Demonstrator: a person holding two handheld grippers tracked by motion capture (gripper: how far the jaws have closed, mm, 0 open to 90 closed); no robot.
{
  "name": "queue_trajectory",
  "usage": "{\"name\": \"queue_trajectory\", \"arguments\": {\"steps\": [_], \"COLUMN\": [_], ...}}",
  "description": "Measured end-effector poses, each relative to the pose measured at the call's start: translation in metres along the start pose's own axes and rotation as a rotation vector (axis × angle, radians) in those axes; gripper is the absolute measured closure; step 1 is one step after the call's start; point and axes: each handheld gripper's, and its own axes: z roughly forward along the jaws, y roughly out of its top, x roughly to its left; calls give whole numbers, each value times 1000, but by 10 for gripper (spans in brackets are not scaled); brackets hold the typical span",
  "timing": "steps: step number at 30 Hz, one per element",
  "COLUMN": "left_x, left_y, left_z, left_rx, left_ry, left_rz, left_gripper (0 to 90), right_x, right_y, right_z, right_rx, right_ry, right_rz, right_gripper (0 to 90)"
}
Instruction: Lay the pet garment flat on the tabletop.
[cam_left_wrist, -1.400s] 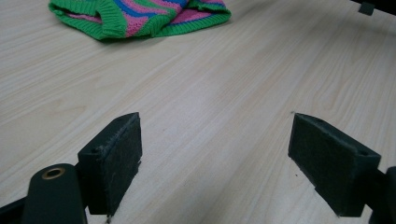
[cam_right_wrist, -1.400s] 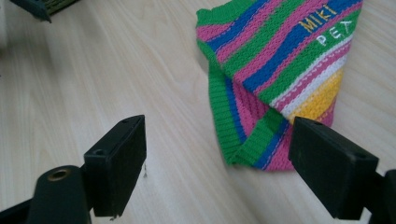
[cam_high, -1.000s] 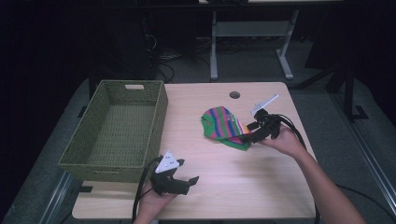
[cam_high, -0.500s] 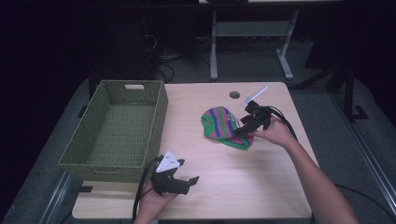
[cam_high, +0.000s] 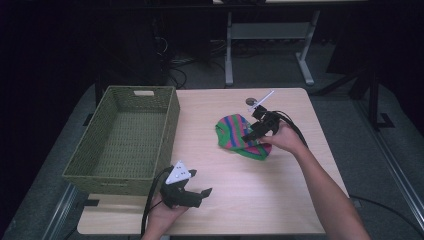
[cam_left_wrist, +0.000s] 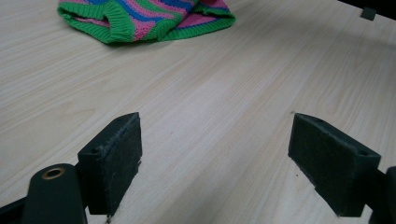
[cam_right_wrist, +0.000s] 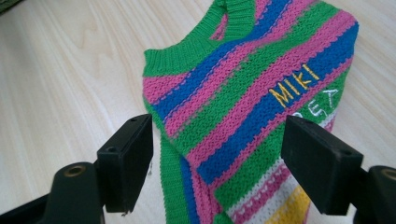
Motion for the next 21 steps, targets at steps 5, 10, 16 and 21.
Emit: {"name": "queue_trajectory", "arguments": {"steps": [5,10,16,21], "left_x": [3,3,3,3], "left_y": [-1,-1,-1,-1], "left_z": [2,1,1,1], "left_rx": [11,10,12,11], "left_ry": [3,6,2,0], "left_rz": [-6,-4,4,-5], "left_gripper": [171,171,171,171], "right_x": [1,2,0,-3], "right_y": [4,7,9,9], "right_z": [10,20,26,33], "right_rx": [14,33,28,53], "right_ry": [-18,-69,-107,-127], "right_rz": [4,-3,26,35], "right_gripper": [259,262,264,304]}}
